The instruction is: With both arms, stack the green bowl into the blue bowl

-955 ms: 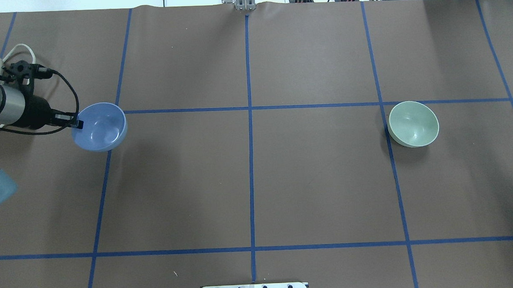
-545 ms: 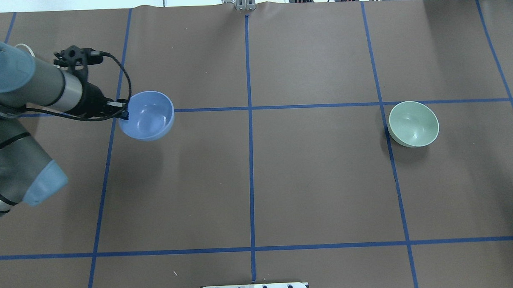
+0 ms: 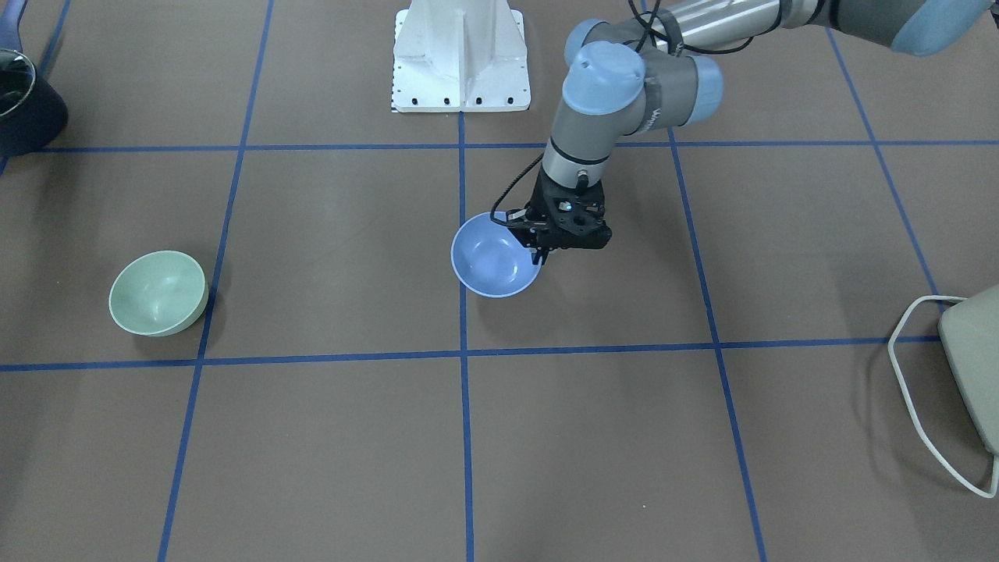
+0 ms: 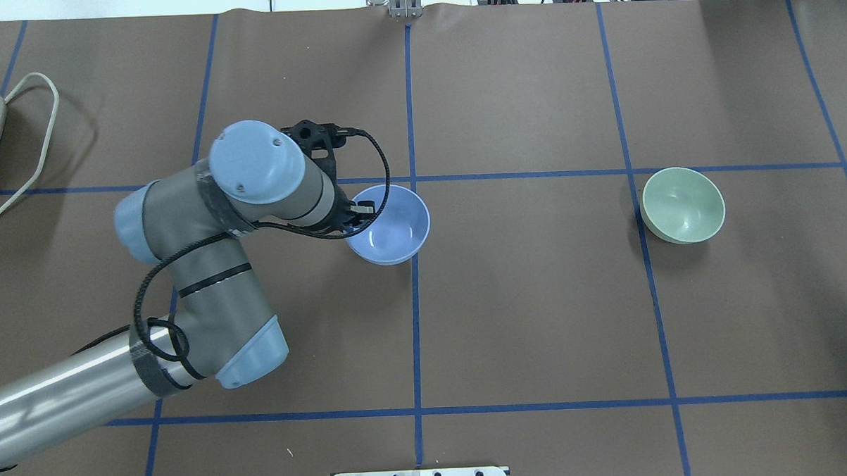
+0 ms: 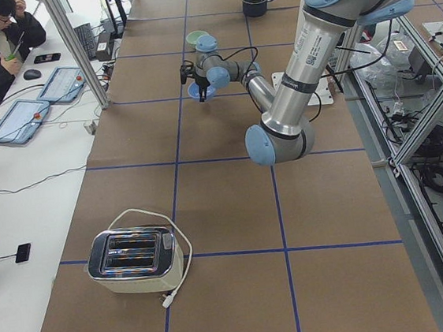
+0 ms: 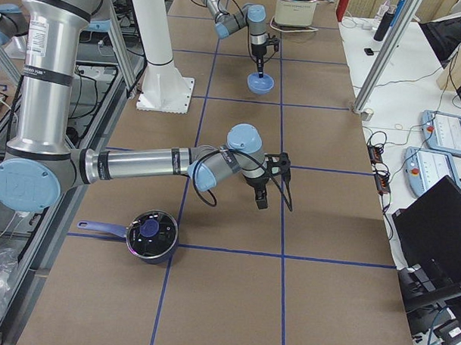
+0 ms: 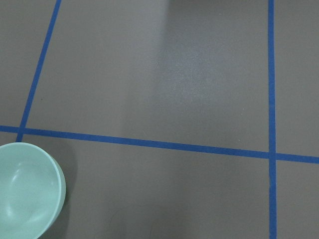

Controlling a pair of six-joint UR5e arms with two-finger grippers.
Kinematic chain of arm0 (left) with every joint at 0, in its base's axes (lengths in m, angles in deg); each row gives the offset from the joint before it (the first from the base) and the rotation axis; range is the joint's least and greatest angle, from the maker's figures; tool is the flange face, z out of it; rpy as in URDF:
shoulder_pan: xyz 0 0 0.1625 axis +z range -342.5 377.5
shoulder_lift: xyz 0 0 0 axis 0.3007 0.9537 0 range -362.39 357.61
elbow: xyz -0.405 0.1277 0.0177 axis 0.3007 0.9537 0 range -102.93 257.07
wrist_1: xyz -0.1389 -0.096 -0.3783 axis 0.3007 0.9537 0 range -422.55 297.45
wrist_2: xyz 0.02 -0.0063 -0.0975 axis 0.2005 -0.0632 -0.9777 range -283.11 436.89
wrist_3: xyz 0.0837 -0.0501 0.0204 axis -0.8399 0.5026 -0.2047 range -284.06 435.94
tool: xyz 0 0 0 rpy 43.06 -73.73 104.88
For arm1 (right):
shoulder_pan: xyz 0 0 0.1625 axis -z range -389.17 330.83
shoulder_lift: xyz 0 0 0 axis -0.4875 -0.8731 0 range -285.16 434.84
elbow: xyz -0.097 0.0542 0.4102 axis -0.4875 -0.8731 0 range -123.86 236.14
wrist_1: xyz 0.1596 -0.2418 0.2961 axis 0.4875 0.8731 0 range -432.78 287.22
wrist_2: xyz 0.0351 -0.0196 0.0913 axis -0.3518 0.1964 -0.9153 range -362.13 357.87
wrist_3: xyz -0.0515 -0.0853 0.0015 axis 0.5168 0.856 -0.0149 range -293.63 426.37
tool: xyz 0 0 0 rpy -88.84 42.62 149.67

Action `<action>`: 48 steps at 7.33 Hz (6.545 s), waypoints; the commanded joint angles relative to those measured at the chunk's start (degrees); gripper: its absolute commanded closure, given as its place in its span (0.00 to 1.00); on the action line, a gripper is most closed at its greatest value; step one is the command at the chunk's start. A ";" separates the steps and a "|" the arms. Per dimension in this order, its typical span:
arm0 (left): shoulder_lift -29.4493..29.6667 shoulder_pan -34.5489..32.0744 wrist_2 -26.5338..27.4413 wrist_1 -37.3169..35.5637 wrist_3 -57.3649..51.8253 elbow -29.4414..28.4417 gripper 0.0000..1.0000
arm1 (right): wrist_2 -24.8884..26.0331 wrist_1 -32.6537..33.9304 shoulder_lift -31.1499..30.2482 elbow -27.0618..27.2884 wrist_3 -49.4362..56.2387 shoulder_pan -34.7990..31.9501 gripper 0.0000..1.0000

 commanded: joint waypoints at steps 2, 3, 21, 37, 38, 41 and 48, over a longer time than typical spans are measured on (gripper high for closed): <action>2.61 1.97 0.84 1.72 0.66 -4.05 1.00 | -0.09 0.00 0.03 -0.07 -0.10 0.00 0.00; 2.61 2.59 1.80 2.24 0.75 -4.15 1.00 | -0.01 0.00 0.03 -0.07 -0.10 0.00 0.00; -29.11 -55.79 -24.38 -25.93 -81.48 17.08 0.01 | 11.41 0.70 3.90 4.77 -25.86 19.85 0.00; -42.74 -72.38 -28.51 -15.68 -97.25 6.40 0.01 | 11.95 0.26 11.19 -7.98 -20.57 22.85 0.99; -42.65 -72.38 -28.51 -15.68 -97.16 6.40 0.02 | 11.51 0.26 11.37 -7.29 -20.57 22.77 1.00; -42.74 -72.38 -28.51 -15.68 -97.07 6.40 0.01 | 8.10 0.70 14.07 -2.55 -22.06 22.33 1.00; -43.88 -72.38 -28.51 -15.68 -97.16 6.40 0.01 | 24.65 24.43 46.08 -0.86 -58.33 42.32 1.00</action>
